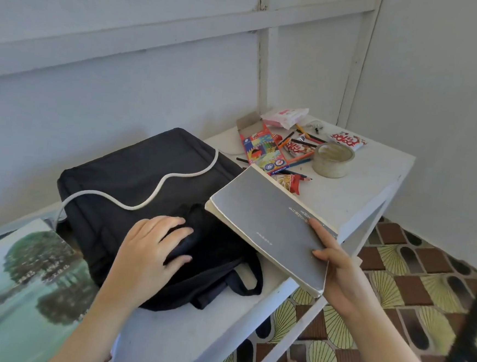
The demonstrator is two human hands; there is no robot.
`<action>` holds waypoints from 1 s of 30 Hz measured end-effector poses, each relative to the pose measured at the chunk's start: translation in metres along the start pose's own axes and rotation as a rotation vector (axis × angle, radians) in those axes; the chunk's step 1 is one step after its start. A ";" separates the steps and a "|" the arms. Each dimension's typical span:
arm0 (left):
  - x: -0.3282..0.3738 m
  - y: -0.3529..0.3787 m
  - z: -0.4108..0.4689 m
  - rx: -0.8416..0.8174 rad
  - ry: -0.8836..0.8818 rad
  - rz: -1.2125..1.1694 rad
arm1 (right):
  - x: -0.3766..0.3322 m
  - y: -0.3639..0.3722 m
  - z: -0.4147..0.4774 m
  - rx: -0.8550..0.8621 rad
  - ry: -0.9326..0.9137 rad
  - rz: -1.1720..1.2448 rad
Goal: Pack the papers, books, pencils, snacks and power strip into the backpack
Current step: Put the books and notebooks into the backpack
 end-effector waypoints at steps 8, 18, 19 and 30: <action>-0.024 -0.021 0.017 -0.107 -0.356 -0.235 | 0.007 0.001 -0.012 0.013 -0.015 -0.007; -0.069 -0.013 0.040 -0.338 -0.297 -0.217 | 0.021 0.011 -0.007 0.004 0.041 -0.087; -0.070 -0.009 0.039 -0.349 -0.311 -0.224 | 0.023 0.012 -0.006 0.004 0.047 -0.090; -0.081 -0.022 0.058 -0.344 -0.367 -0.424 | 0.021 0.031 0.008 -0.054 0.059 -0.212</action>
Point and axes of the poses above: each hand's wrist, its own z-axis towards the middle knuckle, its own y-axis out of the palm, x = y × z, the point moved 5 cm from there along z, towards the middle knuckle, and after that the axes turned 1 degree about y, right-handed, at the moved point
